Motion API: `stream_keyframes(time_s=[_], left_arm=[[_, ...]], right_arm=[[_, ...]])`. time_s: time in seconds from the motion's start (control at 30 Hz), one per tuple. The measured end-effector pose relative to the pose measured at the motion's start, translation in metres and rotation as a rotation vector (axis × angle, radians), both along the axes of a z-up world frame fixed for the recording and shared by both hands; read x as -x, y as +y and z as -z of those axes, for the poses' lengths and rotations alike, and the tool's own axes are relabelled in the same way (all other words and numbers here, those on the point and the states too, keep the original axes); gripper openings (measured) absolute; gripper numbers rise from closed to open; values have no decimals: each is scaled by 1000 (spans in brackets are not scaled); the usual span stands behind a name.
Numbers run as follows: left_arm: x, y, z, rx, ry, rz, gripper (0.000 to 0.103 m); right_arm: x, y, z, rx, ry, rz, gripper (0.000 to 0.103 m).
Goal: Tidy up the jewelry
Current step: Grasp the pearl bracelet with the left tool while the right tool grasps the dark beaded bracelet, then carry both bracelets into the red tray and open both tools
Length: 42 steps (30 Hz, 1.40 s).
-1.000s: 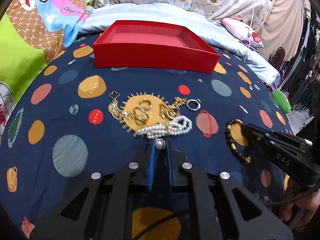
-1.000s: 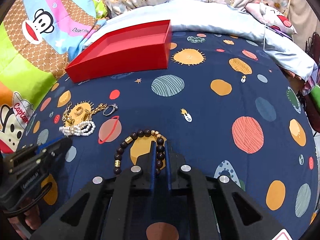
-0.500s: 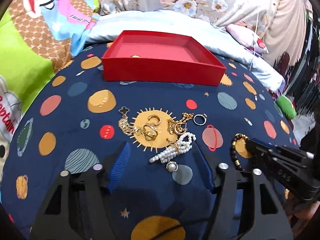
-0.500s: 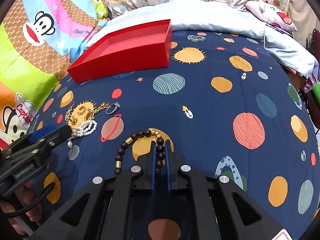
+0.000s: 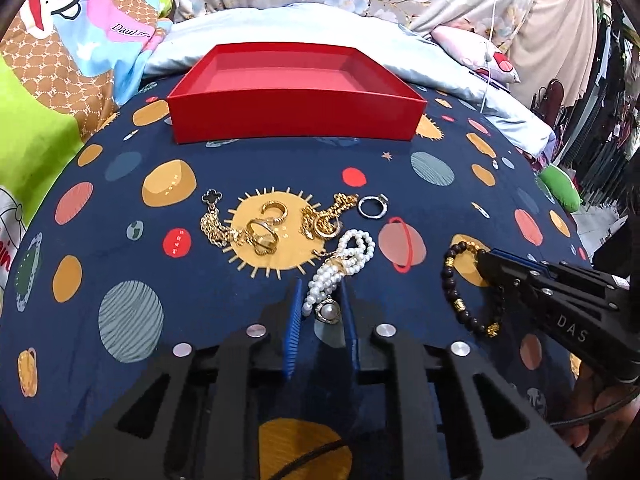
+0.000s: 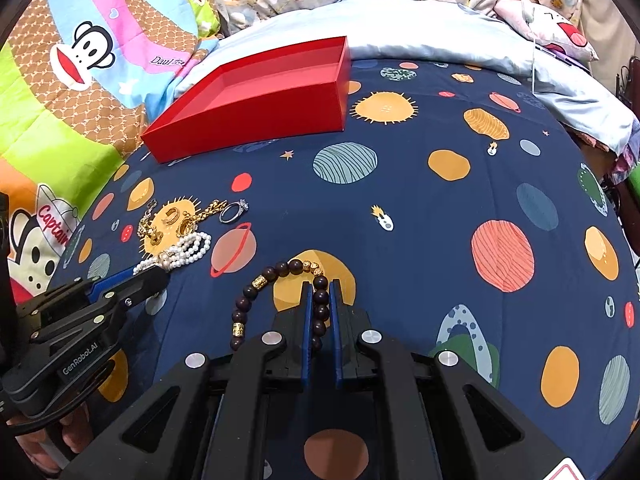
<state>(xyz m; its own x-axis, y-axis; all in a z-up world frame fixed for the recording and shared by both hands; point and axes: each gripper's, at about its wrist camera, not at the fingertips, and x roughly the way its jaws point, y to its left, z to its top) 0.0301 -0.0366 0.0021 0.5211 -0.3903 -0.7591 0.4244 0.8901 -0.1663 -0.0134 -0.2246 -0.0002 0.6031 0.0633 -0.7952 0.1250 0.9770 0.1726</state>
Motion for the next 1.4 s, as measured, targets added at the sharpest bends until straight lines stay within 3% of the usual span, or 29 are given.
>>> stream_keyframes(time_s=[0.2,0.4,0.87,1.13,1.4], left_arm=[[11,6,-15,45,-6,-2,15],[14,15,-41,95,-23,-7,4],[-3,36,-88,128,-103,-56,3],[-42,29,-119,133,-171,-57,3],[-119,8,-138,142,-211,-59,3]], right_arm=[[7,0,-11,-9,-24,-1,7],[10,2,-32,-7,-68,-12,7],[2,11,-61,-15,-127,-47,7],[-47,6,-100,-2,-224,-68,7],[-138,2,-117,7,-257,-73,7]])
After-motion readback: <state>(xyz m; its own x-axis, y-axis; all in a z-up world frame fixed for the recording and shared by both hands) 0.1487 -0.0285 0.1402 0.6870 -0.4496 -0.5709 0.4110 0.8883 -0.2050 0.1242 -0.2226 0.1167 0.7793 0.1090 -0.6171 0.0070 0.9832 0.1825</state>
